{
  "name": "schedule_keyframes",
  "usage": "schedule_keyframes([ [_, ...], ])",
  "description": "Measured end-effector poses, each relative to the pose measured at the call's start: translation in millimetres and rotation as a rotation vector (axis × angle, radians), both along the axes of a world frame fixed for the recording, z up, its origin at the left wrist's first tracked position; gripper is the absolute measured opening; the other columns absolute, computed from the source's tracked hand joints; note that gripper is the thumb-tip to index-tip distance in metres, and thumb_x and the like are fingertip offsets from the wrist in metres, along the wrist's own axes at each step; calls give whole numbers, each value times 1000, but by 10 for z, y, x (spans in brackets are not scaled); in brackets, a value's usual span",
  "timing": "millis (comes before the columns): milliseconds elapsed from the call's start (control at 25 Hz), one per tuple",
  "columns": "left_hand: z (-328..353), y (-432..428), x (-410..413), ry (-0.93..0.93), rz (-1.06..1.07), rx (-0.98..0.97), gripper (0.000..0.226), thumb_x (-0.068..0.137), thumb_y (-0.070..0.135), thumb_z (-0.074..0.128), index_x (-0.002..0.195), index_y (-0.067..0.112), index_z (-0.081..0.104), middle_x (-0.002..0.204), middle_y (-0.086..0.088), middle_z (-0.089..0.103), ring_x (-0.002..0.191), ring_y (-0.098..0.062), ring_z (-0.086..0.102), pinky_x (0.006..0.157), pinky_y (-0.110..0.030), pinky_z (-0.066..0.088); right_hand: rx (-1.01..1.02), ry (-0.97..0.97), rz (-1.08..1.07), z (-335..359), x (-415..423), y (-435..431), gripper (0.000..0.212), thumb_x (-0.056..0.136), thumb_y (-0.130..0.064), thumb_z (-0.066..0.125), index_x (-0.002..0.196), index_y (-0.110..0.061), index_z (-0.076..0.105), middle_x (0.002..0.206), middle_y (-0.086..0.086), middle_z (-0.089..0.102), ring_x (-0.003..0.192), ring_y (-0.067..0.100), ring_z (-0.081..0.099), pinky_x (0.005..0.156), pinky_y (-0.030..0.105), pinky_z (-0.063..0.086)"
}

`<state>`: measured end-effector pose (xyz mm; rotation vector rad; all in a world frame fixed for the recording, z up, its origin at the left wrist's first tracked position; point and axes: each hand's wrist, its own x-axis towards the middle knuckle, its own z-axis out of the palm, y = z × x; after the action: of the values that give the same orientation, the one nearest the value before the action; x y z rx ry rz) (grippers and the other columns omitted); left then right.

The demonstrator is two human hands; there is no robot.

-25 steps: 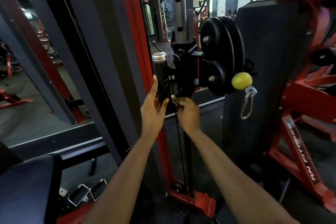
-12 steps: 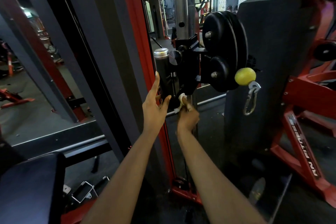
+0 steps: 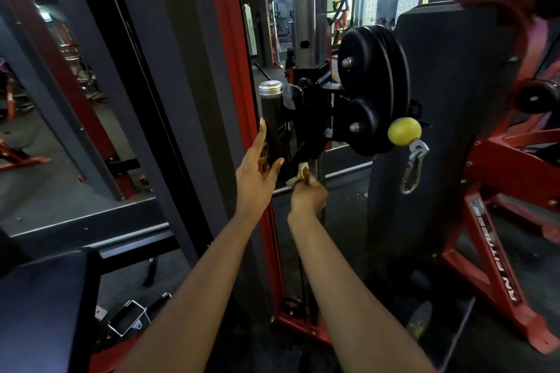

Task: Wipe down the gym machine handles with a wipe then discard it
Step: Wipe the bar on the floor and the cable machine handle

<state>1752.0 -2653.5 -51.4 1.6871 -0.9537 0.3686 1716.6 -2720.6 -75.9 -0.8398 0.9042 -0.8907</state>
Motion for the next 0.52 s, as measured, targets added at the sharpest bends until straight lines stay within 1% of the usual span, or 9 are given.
schedule_keyframes([
  [40, 6, 12, -2, -3, -9, 0, 83, 85, 7, 64, 142, 29, 8, 111, 35, 38, 97, 8, 52, 85, 0, 38, -68, 18, 17, 16, -61, 52, 22, 89, -4, 52, 98, -13, 70, 82, 6, 69, 70, 9, 60, 67, 17, 50],
  [120, 17, 13, -2, 8, -43, -2, 82, 85, 7, 64, 142, 32, 10, 121, 25, 44, 108, -1, 54, 91, -3, 39, -299, 25, 32, 89, -252, 122, 22, 86, -4, 58, 99, -16, 71, 87, 4, 70, 73, 7, 62, 69, 14, 50],
  [200, 14, 31, -4, 73, -91, -16, 78, 87, 9, 62, 142, 35, 12, 126, 13, 49, 116, -9, 54, 96, -8, 40, -661, 29, -19, 325, -422, 131, 25, 83, 1, 60, 101, -11, 70, 97, 2, 68, 86, 7, 62, 75, 8, 47],
  [280, -21, 53, 19, 171, -201, -78, 66, 91, 14, 57, 145, 30, 22, 136, 8, 47, 124, -10, 49, 105, -22, 40, -1112, 31, -130, 668, -473, 82, 24, 83, 2, 58, 104, -5, 68, 105, 6, 65, 97, 8, 58, 86, 7, 45],
  [360, -53, 84, 32, 285, -320, -135, 52, 95, 23, 50, 143, 27, 31, 143, 10, 43, 132, -9, 42, 111, -37, 35, -1496, 90, -136, 883, -396, -11, 26, 89, -7, 49, 109, -3, 65, 111, 10, 62, 105, 11, 53, 95, 11, 39],
  [400, -51, 98, 21, 341, -365, -158, 47, 96, 29, 46, 142, 29, 33, 144, 9, 42, 134, -10, 40, 112, -41, 34, -1627, 154, -101, 923, -358, -47, 33, 91, -16, 41, 113, -3, 63, 114, 11, 60, 109, 9, 49, 96, 11, 35],
  [440, -43, 109, 0, 401, -389, -189, 44, 97, 32, 43, 141, 32, 35, 145, 5, 43, 133, -12, 41, 111, -42, 34, -1721, 214, -42, 896, -319, -81, 42, 93, -24, 34, 118, -4, 60, 118, 11, 58, 112, 4, 43, 96, 11, 35],
  [480, -26, 125, -32, 459, -387, -229, 43, 98, 33, 40, 140, 32, 36, 143, 1, 45, 130, -13, 45, 109, -41, 38, -1811, 279, 3, 838, -297, -118, 45, 93, -28, 30, 121, -6, 58, 120, 10, 57, 112, 1, 38, 95, 13, 38],
  [520, -23, 141, -52, 503, -368, -272, 42, 98, 32, 37, 140, 30, 37, 140, -2, 49, 126, -12, 49, 106, -38, 41, -1895, 331, 15, 749, -282, -149, 44, 93, -25, 30, 122, -5, 57, 120, 9, 57, 111, 3, 38, 91, 16, 43],
])
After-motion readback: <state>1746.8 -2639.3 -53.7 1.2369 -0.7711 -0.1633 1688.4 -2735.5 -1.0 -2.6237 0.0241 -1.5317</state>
